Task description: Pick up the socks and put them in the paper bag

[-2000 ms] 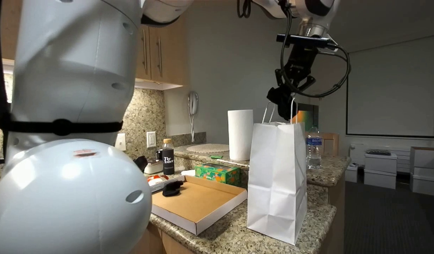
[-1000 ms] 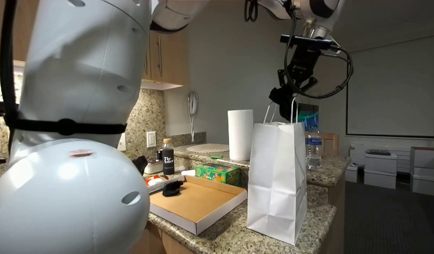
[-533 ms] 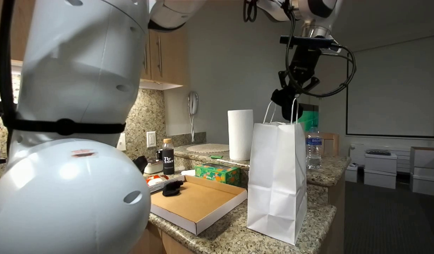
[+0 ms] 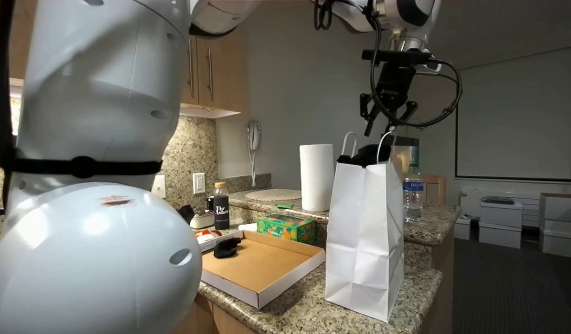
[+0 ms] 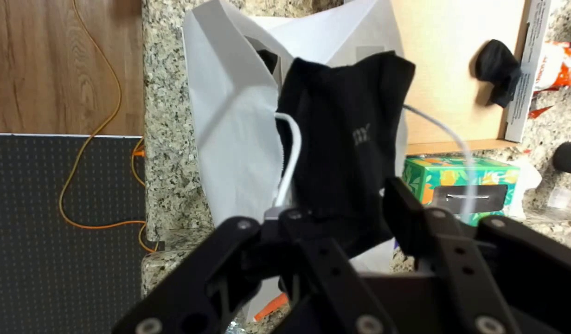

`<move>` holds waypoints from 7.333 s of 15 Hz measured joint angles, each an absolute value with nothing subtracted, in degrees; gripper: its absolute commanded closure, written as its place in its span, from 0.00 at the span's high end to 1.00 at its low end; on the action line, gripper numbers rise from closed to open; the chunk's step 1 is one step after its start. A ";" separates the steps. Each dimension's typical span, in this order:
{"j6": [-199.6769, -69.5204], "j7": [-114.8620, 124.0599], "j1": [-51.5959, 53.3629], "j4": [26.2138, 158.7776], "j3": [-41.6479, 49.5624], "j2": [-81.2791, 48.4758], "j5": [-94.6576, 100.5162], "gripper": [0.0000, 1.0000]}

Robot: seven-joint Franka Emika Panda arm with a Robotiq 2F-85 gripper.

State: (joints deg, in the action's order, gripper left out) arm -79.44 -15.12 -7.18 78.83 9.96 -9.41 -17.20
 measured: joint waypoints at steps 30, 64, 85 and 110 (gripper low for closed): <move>-105.98 -15.02 13.13 96.41 -10.55 1.48 -12.50 1.00; -140.22 6.07 29.57 102.19 -13.02 -33.62 7.27 0.68; -139.72 8.26 29.11 101.88 -10.39 -31.85 9.25 0.07; -92.31 -18.80 4.16 94.05 0.24 10.48 -0.73 0.07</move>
